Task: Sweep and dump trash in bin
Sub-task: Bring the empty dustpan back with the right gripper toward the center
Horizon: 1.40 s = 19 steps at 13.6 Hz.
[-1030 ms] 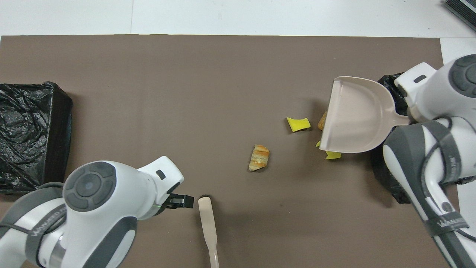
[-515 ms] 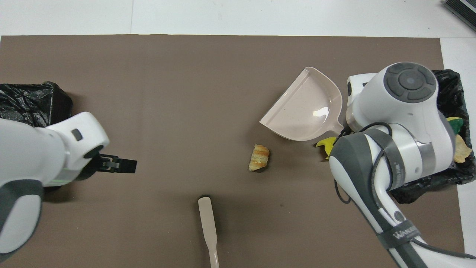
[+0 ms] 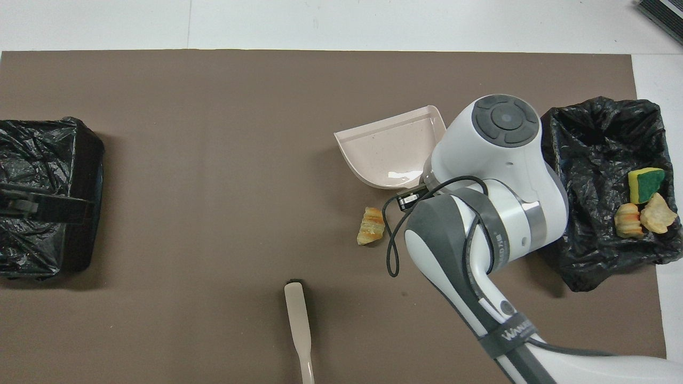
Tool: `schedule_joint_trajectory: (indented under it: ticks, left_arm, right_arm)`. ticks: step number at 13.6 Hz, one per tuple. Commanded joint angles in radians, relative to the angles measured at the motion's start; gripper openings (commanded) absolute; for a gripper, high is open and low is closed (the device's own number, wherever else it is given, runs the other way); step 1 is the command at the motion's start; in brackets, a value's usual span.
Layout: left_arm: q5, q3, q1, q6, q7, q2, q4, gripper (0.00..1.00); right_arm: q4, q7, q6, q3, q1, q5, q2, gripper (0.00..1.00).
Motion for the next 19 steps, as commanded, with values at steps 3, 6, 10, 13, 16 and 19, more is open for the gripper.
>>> schedule_joint_trajectory:
  ticks: [3,6,10,13,16,19]
  left_arm:
    - [0.019,-0.002,0.006,-0.089,0.014,0.057,0.115,1.00]
    - [0.019,0.003,0.025,-0.100,0.014,0.057,0.115,1.00]
    - [0.019,0.000,0.048,-0.101,0.023,0.051,0.105,1.00]
    - [0.026,0.004,0.048,-0.103,0.084,0.052,0.100,1.00]
    - [0.029,0.004,0.049,-0.103,0.099,0.045,0.088,1.00]
    - [0.028,0.004,0.048,-0.106,0.089,0.040,0.080,1.00]
  right_arm:
    - [0.262,0.262,-0.094,0.001,0.114,0.017,0.204,0.00]
    - [0.414,0.385,-0.116,0.008,0.156,0.041,0.342,0.00]
    - [0.522,0.519,-0.077,0.014,0.228,0.044,0.452,0.00]
    - [0.508,0.524,-0.051,0.013,0.237,0.032,0.453,0.35]
    - [0.496,0.507,-0.014,0.014,0.233,0.046,0.433,1.00]
    - [0.432,0.490,-0.034,0.014,0.229,0.049,0.372,1.00]
